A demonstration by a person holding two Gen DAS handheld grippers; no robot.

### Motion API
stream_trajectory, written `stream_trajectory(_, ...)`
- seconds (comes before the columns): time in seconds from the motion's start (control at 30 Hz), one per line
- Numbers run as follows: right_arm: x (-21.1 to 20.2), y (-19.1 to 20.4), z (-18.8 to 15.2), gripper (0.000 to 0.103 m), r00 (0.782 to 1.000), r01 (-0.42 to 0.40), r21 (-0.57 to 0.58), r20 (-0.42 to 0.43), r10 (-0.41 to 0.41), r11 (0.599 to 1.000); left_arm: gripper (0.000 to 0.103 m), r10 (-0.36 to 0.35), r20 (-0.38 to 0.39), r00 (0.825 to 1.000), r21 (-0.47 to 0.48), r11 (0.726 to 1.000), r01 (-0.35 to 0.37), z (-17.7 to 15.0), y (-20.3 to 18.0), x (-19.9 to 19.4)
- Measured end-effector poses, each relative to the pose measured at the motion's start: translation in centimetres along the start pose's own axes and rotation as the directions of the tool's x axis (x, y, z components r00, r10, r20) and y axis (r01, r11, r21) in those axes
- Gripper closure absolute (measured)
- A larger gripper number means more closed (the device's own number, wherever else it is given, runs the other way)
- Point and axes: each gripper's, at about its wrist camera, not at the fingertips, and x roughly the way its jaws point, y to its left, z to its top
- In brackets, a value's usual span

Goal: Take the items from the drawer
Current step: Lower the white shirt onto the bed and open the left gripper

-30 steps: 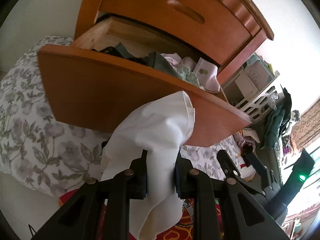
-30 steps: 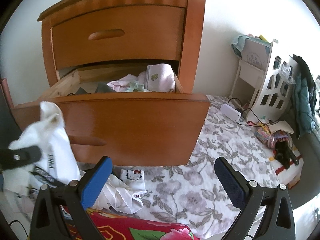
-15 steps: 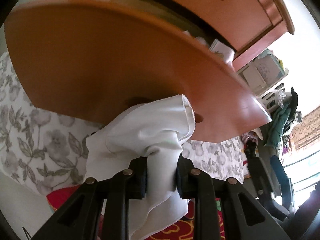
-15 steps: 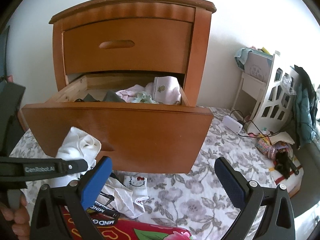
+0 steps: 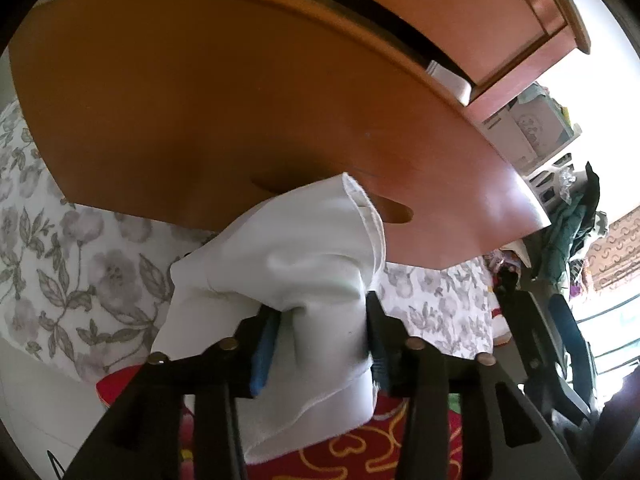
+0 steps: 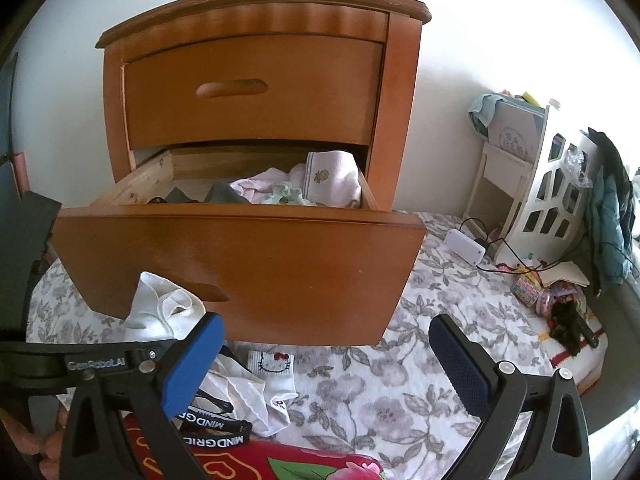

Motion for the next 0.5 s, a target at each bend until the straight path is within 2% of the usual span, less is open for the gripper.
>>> stream_trajectory(0.2,0.0,-0.1,0.0,0.000,1.000,-0.001,0.004,0.000,0.001,1.000,0.046,0.003,0.032,0.999,0.019,1.000,-0.003,-0.5,0.3,-2.6)
stream_trajectory(0.43,0.0,-0.1,0.0,0.000,1.000,-0.001,0.004,0.000,0.001,1.000,0.039,0.021,0.113,0.993,0.009,1.000,-0.023,-0.9,0.9,-6.2)
stream_trajectory(0.5,0.1,-0.1,0.0,0.000,1.000,-0.001,0.003,0.000,0.001,1.000,0.021,0.051,0.136,0.989,0.004,0.999,-0.052,-0.9,1.1,-7.0)
